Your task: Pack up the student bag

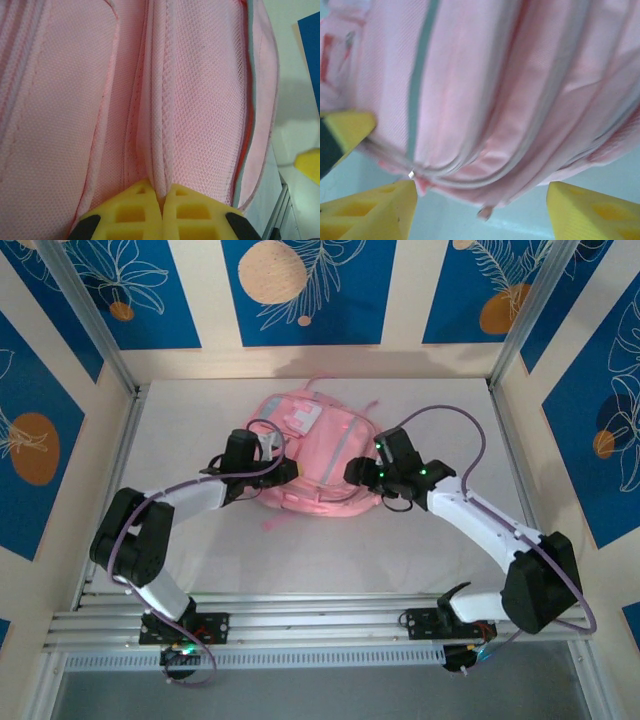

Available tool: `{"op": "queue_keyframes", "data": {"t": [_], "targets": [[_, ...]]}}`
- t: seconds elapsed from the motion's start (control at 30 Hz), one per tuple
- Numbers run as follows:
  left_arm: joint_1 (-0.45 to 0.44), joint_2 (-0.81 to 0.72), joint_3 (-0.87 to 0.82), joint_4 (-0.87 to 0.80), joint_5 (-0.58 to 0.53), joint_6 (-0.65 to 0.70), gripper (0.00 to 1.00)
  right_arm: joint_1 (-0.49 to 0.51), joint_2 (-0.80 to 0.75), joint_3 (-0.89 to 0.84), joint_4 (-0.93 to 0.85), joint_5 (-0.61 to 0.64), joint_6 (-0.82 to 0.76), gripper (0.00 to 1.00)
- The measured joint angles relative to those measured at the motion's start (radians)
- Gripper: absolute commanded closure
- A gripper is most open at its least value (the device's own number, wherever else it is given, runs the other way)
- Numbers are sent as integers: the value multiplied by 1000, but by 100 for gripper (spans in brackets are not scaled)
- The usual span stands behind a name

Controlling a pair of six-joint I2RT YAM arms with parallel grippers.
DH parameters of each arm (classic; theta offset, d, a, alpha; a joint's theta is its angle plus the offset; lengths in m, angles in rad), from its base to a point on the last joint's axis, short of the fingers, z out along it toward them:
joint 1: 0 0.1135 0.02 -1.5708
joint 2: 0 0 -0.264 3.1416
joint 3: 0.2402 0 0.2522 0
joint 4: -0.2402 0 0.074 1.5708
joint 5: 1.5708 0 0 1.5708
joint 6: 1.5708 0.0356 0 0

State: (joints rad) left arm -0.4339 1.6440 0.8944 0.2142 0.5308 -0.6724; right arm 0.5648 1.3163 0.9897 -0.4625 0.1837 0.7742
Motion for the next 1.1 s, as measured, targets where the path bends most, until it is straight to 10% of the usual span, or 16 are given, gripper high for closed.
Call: {"op": "queue_keyframes", "data": {"t": [0.37,0.63,0.87,1.1], "targets": [[-11,4,1,38,-7,-59,100,227,237,130,-3,35,24,54],[-16,8,1,60,-7,-82,100,241,370,208,-32,160,40,64],[-20,9,1,56,-9,-82,100,235,422,217,-48,195,25,100],[-21,14,1,47,-13,-66,100,214,402,203,-63,129,-77,100]]}}
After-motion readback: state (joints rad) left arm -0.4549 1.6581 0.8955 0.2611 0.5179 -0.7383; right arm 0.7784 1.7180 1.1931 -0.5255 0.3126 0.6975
